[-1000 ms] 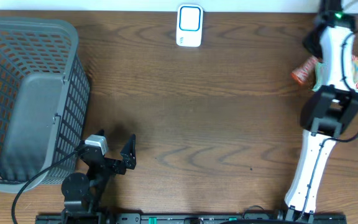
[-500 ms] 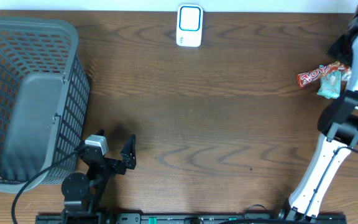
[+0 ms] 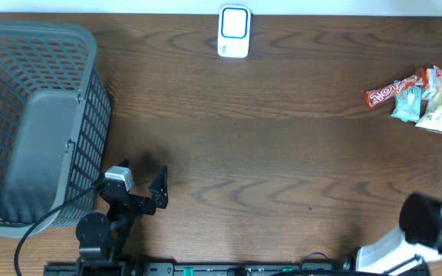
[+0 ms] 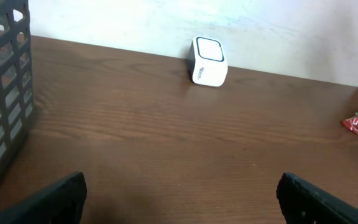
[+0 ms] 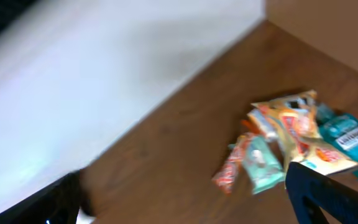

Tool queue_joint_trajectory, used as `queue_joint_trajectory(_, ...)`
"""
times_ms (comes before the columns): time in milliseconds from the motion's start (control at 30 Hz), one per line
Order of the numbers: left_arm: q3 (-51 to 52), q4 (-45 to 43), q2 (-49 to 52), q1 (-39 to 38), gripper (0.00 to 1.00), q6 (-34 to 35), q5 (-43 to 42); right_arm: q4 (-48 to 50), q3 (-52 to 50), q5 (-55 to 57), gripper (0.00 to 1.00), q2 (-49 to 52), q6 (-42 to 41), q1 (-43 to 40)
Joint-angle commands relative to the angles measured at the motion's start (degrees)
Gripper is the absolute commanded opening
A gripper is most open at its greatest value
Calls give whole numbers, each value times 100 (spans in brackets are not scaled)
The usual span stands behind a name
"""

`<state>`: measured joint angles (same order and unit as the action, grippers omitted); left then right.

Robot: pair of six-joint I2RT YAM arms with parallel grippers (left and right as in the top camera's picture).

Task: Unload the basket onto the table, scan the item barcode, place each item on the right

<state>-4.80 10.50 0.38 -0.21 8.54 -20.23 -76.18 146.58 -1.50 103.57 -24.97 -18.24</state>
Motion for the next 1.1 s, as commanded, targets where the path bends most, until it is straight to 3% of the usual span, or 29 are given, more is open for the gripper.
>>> queue_joint_trajectory(0, 92, 142, 0, 13, 98, -98, 15, -127, 26, -256, 99, -778, 155, 251)
queue_joint_trajectory(700, 92, 142, 0, 13, 98, -98, 15, -1180, 26, -254, 99, -5062, 168, 332)
queue_joint_trajectory(1067, 92, 142, 0, 13, 98, -98, 13, -2109, 17, 446, 99, -6175, 192, 323)
